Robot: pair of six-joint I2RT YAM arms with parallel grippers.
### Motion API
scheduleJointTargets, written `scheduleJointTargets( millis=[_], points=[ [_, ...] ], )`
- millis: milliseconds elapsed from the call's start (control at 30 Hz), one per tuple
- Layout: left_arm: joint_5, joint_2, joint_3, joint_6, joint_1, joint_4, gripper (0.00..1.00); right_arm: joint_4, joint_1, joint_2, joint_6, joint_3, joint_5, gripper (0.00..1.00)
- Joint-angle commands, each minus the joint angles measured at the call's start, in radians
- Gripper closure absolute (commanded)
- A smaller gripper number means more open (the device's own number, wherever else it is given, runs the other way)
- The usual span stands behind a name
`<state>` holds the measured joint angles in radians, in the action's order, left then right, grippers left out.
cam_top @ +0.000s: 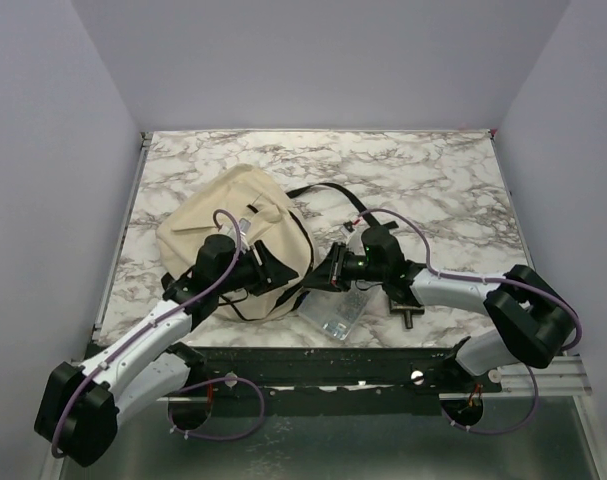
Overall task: Pack the student bag
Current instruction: Zip the student bag at the center of the board.
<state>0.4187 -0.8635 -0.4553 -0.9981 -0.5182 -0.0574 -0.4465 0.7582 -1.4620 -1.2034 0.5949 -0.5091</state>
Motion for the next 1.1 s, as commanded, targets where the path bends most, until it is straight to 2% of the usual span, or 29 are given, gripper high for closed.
scheduleJointTargets(
  millis=[0,100,233,300,467,567,733,800,967,1067],
  points=[
    [0.006,-0.076,-0.006,-0.152,-0.002,0.071,0.49,-0.019,0.005,0.012,0.083,-0.01,-0.07,0.82],
    [0.026,-0.12,-0.025,-0.158,-0.002,0.088,0.48,0.051,0.006,0.027,0.14,0.005,-0.067,0.78],
    [0.03,-0.153,-0.059,-0.088,-0.003,0.097,0.46,0.153,0.005,0.101,0.192,0.006,0.008,0.52],
    [0.047,-0.176,-0.081,-0.033,-0.006,0.094,0.45,0.261,0.005,0.13,0.24,0.038,0.038,0.44],
    [0.027,-0.196,-0.113,0.069,-0.051,0.076,0.46,0.566,0.003,0.241,0.374,0.112,0.162,0.33],
    [-0.019,-0.199,-0.131,0.111,-0.073,0.059,0.46,0.672,-0.017,0.326,0.422,0.134,0.24,0.27],
    [-0.107,-0.239,-0.2,0.221,-0.112,-0.062,0.46,0.725,-0.127,0.363,0.459,0.146,0.225,0.28],
    [-0.124,-0.265,-0.224,0.249,-0.132,-0.082,0.47,0.716,-0.137,0.353,0.465,0.155,0.223,0.29],
    [-0.176,-0.319,-0.26,0.297,-0.172,-0.122,0.58,0.692,-0.137,0.276,0.471,0.207,0.229,0.32],
    [-0.208,-0.34,-0.275,0.314,-0.195,-0.153,0.59,0.644,-0.137,0.228,0.47,0.229,0.197,0.33]
  ],
)
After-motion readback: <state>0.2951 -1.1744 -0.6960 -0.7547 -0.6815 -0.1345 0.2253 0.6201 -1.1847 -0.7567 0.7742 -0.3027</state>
